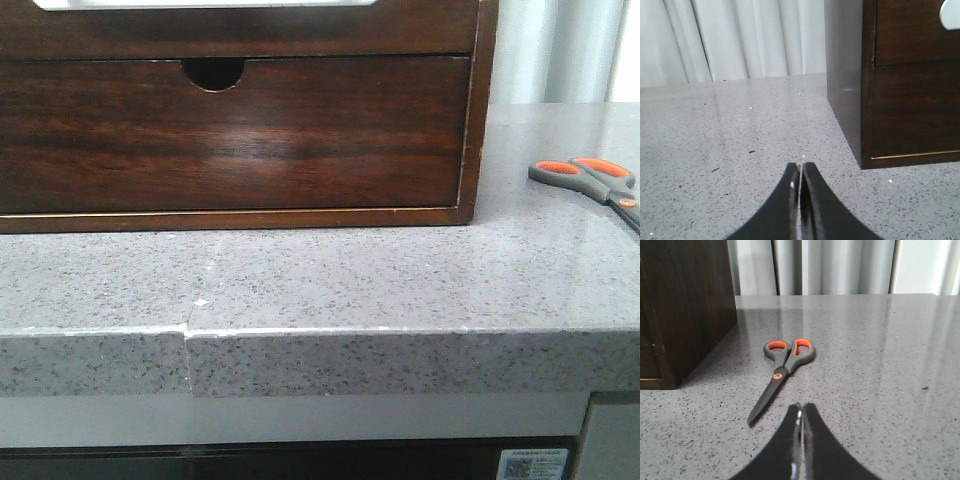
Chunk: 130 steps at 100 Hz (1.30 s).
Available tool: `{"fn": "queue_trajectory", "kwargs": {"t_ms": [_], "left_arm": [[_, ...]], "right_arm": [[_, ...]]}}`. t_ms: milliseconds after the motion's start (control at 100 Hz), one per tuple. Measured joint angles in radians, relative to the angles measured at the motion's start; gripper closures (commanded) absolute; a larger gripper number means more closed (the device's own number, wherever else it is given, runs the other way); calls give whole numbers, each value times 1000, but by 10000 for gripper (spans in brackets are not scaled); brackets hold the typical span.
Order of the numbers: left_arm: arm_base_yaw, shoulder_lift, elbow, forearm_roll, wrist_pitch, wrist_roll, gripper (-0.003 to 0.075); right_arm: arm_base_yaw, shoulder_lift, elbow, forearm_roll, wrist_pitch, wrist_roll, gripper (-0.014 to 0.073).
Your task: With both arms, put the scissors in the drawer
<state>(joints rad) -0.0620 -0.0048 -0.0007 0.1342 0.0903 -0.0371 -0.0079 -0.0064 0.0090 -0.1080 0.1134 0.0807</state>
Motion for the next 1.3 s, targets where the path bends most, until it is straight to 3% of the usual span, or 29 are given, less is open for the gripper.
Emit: {"fn": "queue_trajectory", "kwargs": {"t_ms": [850,1060,1300], "left_arm": [[0,0,1,-11,-52,0,742],[0,0,-31,-39,-32,-6,742],[0,54,-144,-51,-3,-6,742]], "right_arm": [[0,0,0,8,-61,-2,655],[0,9,-33,9,12,-2,655],[0,160,-158,11,67,0,655]]}}
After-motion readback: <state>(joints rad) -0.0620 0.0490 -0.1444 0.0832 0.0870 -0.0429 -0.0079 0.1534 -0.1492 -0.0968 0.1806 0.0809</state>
